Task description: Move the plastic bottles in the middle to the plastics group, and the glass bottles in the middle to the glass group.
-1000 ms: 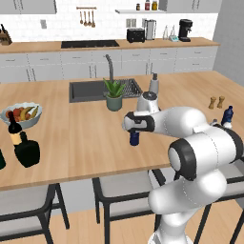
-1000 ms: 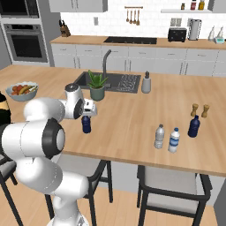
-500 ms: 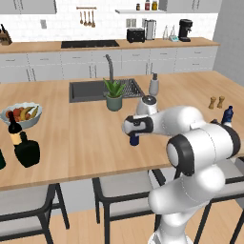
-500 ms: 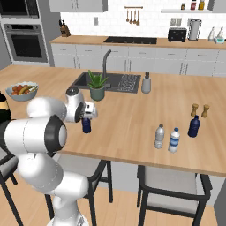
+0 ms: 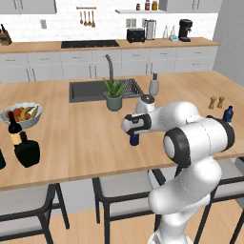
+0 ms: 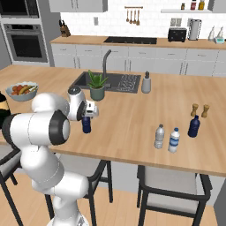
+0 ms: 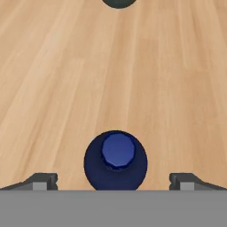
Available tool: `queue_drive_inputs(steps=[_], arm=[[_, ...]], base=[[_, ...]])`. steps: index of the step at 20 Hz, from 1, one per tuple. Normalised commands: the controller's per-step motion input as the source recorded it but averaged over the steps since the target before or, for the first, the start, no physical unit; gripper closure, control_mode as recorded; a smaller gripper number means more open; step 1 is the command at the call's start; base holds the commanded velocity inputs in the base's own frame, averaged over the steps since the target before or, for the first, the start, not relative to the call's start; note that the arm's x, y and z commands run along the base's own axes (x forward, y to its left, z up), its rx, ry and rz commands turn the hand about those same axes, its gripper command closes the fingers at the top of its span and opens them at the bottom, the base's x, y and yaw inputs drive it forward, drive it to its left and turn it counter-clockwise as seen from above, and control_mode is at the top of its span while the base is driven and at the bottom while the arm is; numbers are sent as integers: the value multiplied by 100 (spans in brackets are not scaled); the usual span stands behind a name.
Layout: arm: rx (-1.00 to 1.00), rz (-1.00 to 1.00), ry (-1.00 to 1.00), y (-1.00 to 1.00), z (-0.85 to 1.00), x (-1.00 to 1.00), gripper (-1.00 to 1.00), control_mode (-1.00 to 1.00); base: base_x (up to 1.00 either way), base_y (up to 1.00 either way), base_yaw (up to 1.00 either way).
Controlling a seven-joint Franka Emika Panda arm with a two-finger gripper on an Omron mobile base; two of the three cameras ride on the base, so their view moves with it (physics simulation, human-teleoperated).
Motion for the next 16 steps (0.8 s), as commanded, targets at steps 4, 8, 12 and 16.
queue_drive_inputs(steps=[4,8,12,16], arm=[[0,0,0,0,-7,7,-100,-100],[0,0,0,0,-7,9,-100,-100],[0,0,0,0,-6,10,-100,-100],[0,0,0,0,-8,7,-100,-100]], base=[[0,0,0],[0,0,0],[0,0,0],[0,0,0]])
